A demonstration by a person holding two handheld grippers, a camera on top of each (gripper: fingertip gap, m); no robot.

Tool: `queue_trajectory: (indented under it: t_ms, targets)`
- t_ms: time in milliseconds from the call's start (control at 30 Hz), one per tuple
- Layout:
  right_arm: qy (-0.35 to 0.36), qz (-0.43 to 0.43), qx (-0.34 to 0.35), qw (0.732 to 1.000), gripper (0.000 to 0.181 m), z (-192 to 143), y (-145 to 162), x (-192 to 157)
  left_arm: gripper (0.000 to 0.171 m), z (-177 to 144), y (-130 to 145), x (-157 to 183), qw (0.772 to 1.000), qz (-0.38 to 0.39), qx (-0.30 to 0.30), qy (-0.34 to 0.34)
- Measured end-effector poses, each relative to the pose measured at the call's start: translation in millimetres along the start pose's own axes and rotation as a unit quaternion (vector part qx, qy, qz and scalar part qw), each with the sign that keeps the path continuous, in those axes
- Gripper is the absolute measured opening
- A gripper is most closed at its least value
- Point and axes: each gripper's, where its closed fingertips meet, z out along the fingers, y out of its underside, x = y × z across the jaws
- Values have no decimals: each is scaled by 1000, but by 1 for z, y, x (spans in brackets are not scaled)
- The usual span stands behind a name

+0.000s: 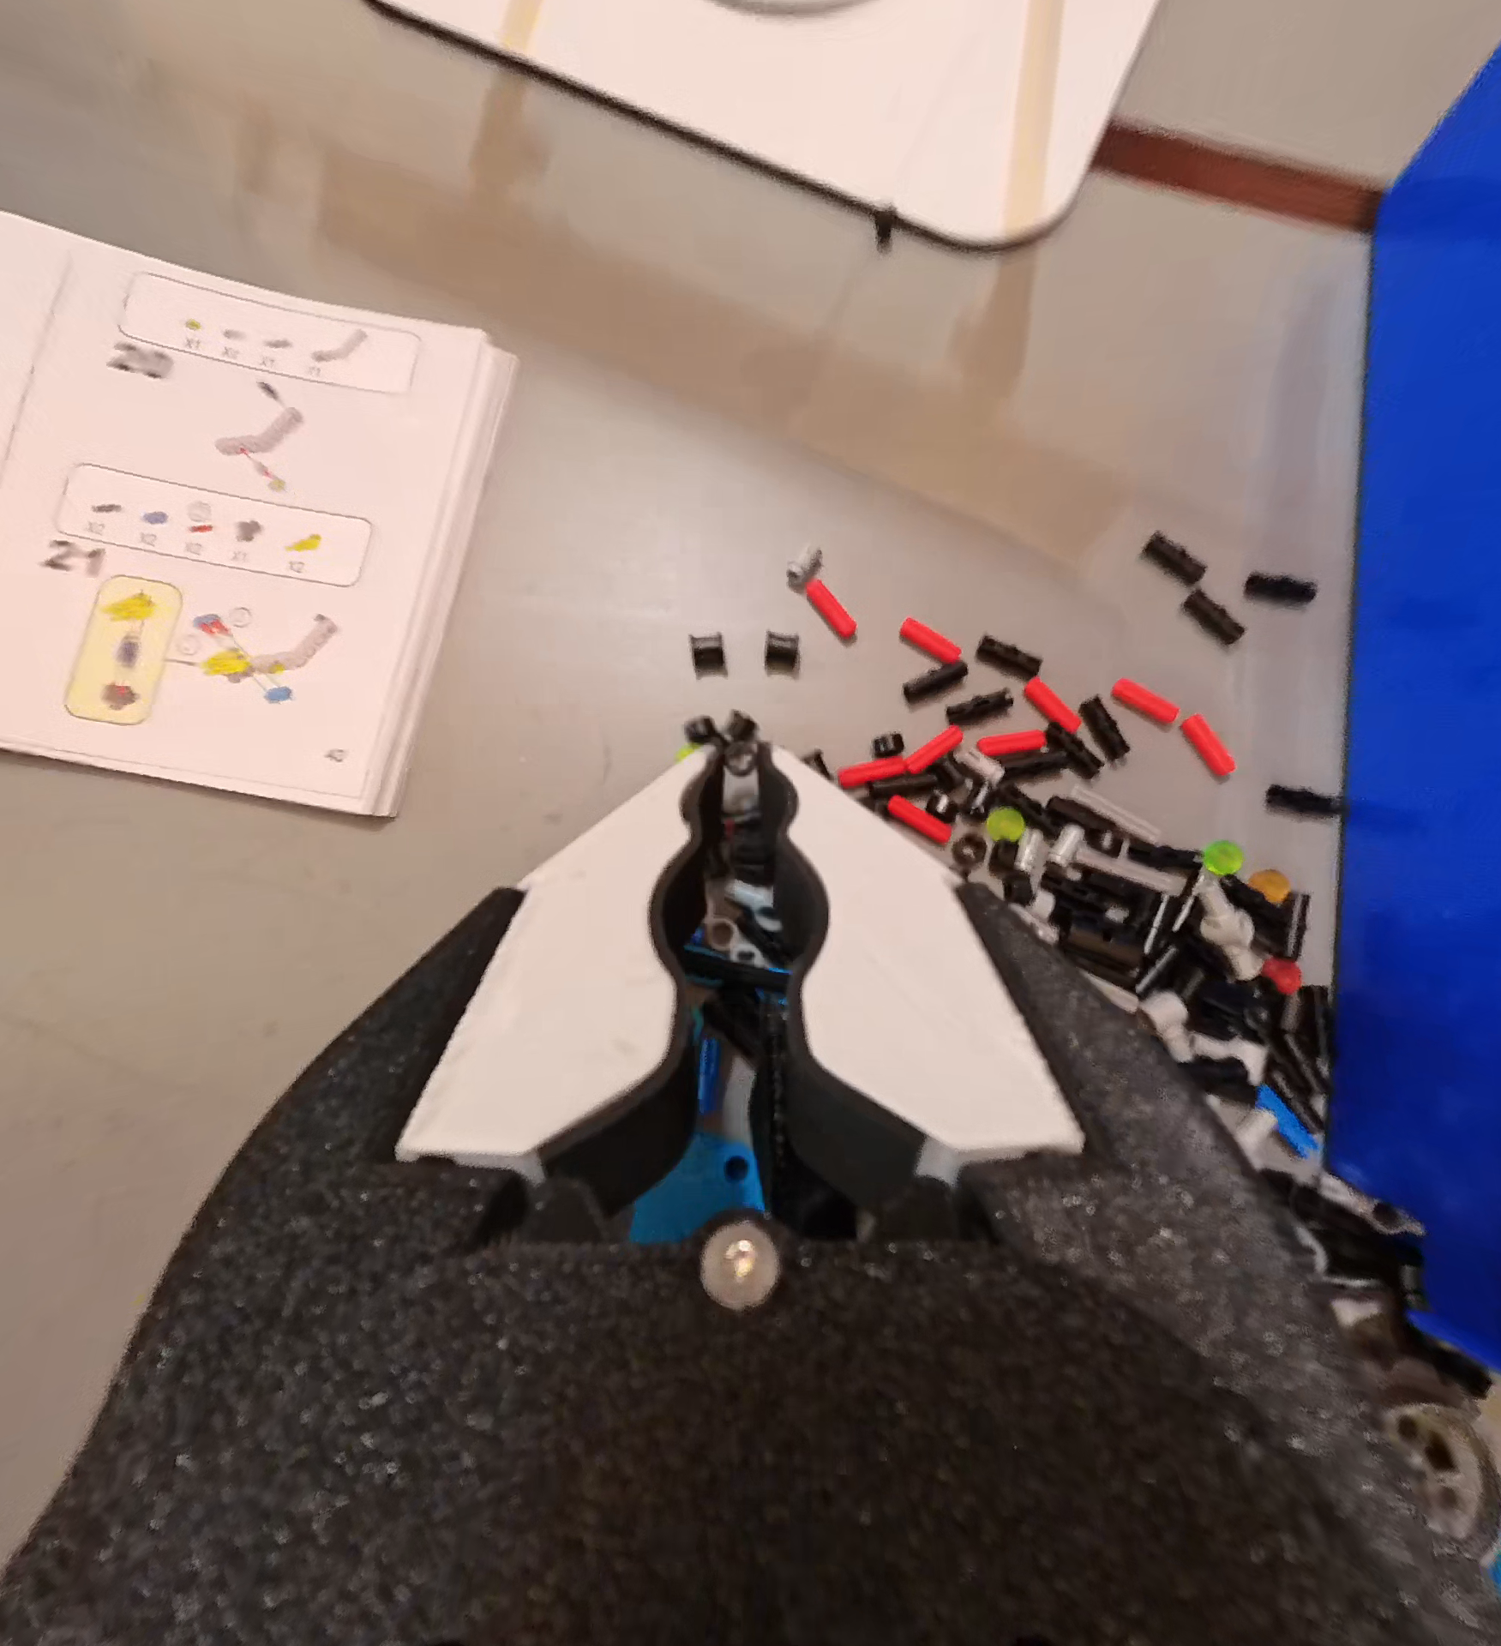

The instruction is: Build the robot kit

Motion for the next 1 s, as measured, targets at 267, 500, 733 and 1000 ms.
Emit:
queue_trajectory:
  t_ms: [267, 500, 733, 1000]
  targets:
    - [-67, -158, 140, 975, 7, -43, -47, -81, 30, -1, -1, 3, 1000, 10, 5, 3]
    - [-325, -248, 56, 911, 7, -50, -4, -235, 30, -1, -1, 9, 999, 41, 5, 1]
    - [-349, -269, 18, 898, 7, -32, 7, -264, 30, 9, 14, 19, 995, 94, -45, -1]
    - [-337, -272, -14, 901, 17, -17, 15, -264, 30, 11, 19, 23, 991, 122, -59, -2]
